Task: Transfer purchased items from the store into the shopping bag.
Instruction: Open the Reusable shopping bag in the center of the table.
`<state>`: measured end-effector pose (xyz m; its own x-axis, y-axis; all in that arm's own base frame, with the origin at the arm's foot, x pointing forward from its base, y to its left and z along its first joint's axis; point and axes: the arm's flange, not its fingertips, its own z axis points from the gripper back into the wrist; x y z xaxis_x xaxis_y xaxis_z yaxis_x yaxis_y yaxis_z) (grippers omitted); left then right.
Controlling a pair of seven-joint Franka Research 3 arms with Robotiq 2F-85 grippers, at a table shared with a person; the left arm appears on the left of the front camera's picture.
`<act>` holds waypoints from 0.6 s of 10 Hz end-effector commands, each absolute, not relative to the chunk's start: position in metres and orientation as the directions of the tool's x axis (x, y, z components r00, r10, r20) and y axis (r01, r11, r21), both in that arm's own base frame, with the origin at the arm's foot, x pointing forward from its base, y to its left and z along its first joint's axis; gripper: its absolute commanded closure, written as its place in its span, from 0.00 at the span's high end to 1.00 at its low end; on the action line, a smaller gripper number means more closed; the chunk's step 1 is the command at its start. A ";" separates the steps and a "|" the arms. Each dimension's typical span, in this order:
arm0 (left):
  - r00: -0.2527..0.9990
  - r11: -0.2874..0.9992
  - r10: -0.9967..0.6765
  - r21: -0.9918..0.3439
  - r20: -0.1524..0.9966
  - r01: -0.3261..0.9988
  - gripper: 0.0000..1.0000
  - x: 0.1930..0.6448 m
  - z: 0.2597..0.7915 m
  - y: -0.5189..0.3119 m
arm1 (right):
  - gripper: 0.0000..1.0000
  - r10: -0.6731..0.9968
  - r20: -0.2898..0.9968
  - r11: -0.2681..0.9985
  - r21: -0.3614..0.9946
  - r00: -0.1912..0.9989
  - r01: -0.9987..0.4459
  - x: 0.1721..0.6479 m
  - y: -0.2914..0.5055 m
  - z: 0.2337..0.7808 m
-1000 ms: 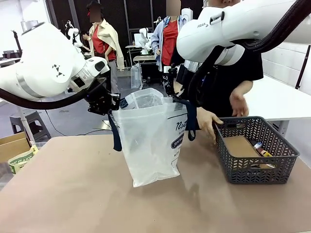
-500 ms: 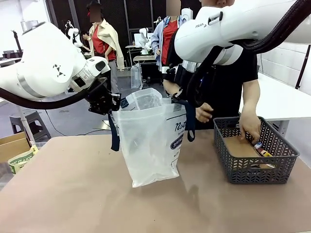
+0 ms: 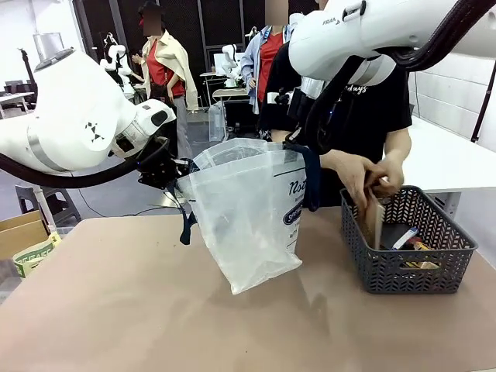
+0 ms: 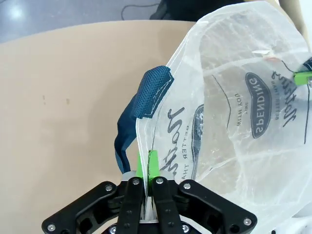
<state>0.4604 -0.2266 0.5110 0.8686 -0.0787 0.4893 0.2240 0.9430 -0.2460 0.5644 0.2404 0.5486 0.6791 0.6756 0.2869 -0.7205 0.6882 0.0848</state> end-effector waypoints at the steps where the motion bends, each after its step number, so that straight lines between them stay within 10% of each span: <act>1: 0.853 0.940 -0.096 -0.235 0.513 0.247 0.00 0.458 0.510 -0.219 | 0.00 0.729 0.276 0.636 0.063 0.626 -0.769 0.572 0.235 0.540; 6: 0.822 0.908 -0.273 -0.148 0.499 0.391 0.00 0.459 0.511 -0.218 | 0.00 0.816 0.291 0.527 -0.018 0.500 -0.849 0.560 0.237 0.527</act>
